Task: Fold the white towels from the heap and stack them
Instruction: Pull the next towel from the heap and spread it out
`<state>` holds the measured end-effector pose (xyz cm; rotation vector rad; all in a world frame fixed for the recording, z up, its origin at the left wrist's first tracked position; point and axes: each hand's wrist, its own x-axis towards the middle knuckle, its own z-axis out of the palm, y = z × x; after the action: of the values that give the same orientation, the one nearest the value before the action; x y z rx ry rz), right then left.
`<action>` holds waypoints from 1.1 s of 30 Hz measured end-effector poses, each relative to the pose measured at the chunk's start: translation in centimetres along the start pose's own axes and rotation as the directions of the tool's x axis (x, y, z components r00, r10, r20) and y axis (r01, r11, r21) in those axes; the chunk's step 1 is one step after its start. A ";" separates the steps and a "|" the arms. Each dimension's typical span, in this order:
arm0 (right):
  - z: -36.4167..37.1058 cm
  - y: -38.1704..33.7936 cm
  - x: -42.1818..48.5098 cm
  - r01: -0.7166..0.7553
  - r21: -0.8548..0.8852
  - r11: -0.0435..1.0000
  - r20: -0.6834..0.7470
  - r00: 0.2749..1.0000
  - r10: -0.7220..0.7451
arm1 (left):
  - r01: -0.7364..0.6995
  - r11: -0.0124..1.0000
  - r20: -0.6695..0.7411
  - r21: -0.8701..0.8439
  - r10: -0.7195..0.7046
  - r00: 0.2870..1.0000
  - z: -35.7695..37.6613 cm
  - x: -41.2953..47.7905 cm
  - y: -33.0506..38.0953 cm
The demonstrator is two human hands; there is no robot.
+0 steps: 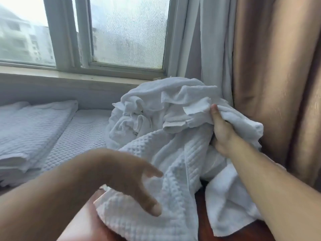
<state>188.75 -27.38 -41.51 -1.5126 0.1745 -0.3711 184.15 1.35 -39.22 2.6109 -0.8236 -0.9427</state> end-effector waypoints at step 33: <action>1.5 0.0 1.4 -0.048 -0.123 0.991 0.021 0.998 0.051 | 0.276 0.864 -0.373 0.421 -0.112 0.921 4.9 3.1 1.0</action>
<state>190.57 -26.44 -41.30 -1.6303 0.2188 -0.3067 182.48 -1.47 -44.08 3.1982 -0.7744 -0.3298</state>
